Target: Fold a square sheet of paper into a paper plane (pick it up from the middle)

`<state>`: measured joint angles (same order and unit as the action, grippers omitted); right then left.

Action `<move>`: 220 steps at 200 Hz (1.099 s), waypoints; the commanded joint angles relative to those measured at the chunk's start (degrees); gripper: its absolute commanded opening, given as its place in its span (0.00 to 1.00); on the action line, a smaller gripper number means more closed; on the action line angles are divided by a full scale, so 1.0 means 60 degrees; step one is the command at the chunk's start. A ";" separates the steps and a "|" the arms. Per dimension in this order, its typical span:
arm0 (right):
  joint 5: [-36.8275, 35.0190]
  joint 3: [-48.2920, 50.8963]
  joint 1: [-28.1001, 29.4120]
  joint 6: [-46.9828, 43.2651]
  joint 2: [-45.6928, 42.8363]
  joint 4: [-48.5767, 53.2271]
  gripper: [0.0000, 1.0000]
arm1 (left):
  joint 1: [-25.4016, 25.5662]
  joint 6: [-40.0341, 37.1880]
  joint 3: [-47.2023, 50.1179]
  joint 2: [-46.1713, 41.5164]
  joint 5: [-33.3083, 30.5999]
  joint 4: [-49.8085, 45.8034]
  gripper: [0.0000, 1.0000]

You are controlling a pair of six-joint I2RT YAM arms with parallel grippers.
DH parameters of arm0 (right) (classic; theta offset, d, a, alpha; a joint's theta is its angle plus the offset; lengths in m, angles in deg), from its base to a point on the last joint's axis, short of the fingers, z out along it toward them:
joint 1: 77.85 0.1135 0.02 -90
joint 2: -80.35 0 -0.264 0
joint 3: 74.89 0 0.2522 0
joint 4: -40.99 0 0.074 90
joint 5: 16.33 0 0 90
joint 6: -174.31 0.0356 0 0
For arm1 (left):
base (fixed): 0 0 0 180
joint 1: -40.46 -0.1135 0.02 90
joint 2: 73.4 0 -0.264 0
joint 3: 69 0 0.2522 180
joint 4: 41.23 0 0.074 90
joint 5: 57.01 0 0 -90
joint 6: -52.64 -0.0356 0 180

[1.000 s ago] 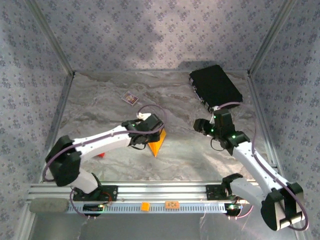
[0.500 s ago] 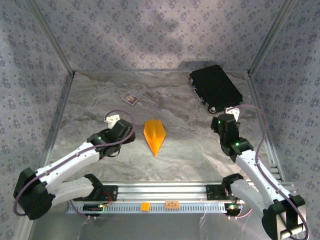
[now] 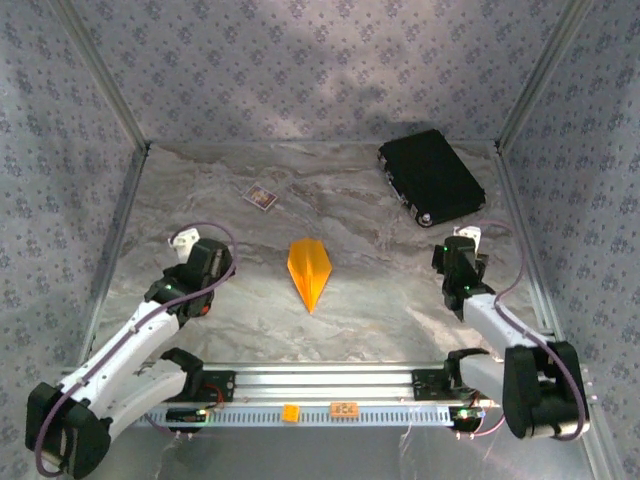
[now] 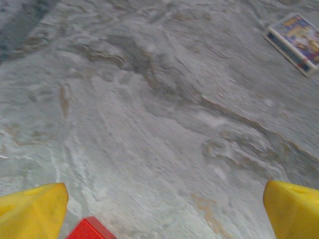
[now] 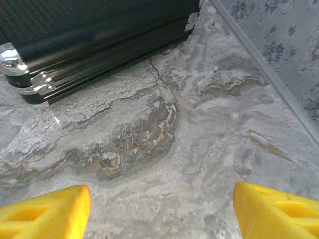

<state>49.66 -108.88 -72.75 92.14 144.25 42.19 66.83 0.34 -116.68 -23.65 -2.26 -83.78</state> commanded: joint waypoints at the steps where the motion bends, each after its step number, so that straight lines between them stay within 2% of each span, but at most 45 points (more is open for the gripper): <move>1: 0.0923 0.0018 -0.0306 -0.0539 0.0822 -0.2412 0.77 | -0.0560 -0.0885 0.0160 0.0179 -0.0878 0.0883 1.00; 7: 0.1090 -0.0143 -0.0363 -0.0466 0.1051 -0.2383 0.77 | -0.0768 -0.0994 0.0232 0.0244 -0.0921 0.1107 1.00; 33: 0.2005 -0.0097 -0.0572 -0.1406 0.2038 -0.4390 0.77 | -0.1736 -0.1572 0.0596 0.0571 -0.0659 0.2206 1.00; 47: 0.2729 -0.0033 -0.0723 -0.1784 0.2491 -0.5131 0.76 | -0.2270 -0.1821 0.0678 0.0778 0.0068 0.2827 1.00; 61: 0.3130 0.0215 -0.0860 -0.1734 0.3200 -0.6005 0.76 | -0.2444 -0.2348 0.0649 0.1016 0.0241 0.3391 1.00; 74: 0.3424 0.0517 -0.0873 -0.1851 0.4152 -0.7760 0.75 | -0.2469 -0.2945 0.0556 0.1250 -0.0059 0.3718 1.00; 90: 0.3123 -0.0028 -0.0908 -0.1711 0.3686 -0.5939 0.78 | -0.2601 -0.3696 0.0671 0.1599 -0.0078 0.4584 1.00; 92: 0.3053 -0.0068 -0.0909 -0.1693 0.3792 -0.6020 0.82 | -0.2624 -0.3753 0.0708 0.1665 -0.0074 0.4691 1.00; 94: 0.2977 -0.0081 -0.0894 -0.1677 0.3899 -0.6139 0.91 | -0.2652 -0.3819 0.0732 0.1726 -0.0063 0.4816 1.00; 96: 0.2845 -0.0158 -0.0895 -0.1644 0.3996 -0.6205 0.97 | -0.2681 -0.3897 0.0771 0.1792 -0.0034 0.4994 1.00; 99: 0.2788 -0.0265 -0.0874 -0.1586 0.4061 -0.6130 0.99 | -0.2709 -0.3968 0.0825 0.1872 0.0034 0.5261 1.00; 111: 0.3094 -0.0376 -0.1062 -0.1473 0.3835 -0.5486 0.99 | -0.2832 -0.4371 0.1017 0.2357 0.0315 0.6285 1.00; 146: 0.2983 -0.0320 -0.1010 -0.1498 0.3877 -0.5639 0.99 | -0.2915 -0.5494 0.1354 0.4105 0.1348 0.9793 1.00; 170: 0.2977 -0.0307 -0.1011 -0.1510 0.3870 -0.5671 0.99 | -0.3165 -0.6356 0.1335 0.5379 0.1981 1.1251 1.00; 200: 0.3004 -0.0333 -0.1012 -0.1496 0.3878 -0.5656 0.99 | -0.4061 -0.5838 0.2120 0.6113 0.3518 1.3094 1.00; 209: 0.3006 -0.0324 -0.1019 -0.1496 0.3869 -0.5642 0.99 | -0.4266 -0.5796 0.2383 0.6501 0.3825 1.4150 1.00; 220: 0.3007 -0.0322 -0.1023 -0.1496 0.3868 -0.5638 0.99 | -0.4411 -0.5782 0.2284 0.6193 0.4453 1.3439 1.00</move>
<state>67.32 -109.82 -78.52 83.18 167.52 8.64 42.68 -34.33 -104.26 13.51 14.70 -11.85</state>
